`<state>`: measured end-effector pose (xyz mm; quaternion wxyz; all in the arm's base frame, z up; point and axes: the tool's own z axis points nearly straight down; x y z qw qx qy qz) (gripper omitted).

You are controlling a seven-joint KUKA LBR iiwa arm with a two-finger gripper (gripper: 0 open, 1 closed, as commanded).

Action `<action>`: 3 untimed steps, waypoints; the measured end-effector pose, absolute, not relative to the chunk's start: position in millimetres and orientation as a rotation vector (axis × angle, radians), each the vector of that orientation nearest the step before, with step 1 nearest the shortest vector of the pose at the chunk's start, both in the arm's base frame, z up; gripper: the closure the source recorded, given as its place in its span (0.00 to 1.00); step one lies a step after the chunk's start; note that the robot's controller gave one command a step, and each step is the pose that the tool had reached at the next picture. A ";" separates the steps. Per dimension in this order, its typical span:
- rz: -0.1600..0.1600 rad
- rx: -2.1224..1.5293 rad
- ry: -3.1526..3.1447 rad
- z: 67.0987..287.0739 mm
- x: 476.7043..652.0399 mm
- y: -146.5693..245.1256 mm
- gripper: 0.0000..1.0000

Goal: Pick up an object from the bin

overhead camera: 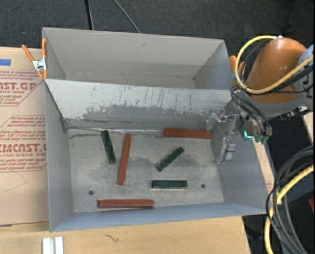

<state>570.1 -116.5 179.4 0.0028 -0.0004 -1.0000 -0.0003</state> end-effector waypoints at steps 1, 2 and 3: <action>-0.006 0.342 -3.119 66.2 577.6 -8.1 0.00; -0.002 0.269 -3.134 101.4 572.6 -11.7 0.00; 0.001 0.329 -3.125 106.3 567.3 -20.5 0.00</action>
Offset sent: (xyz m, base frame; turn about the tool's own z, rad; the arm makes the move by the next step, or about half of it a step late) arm 0.0089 0.1038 -0.1094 -0.2139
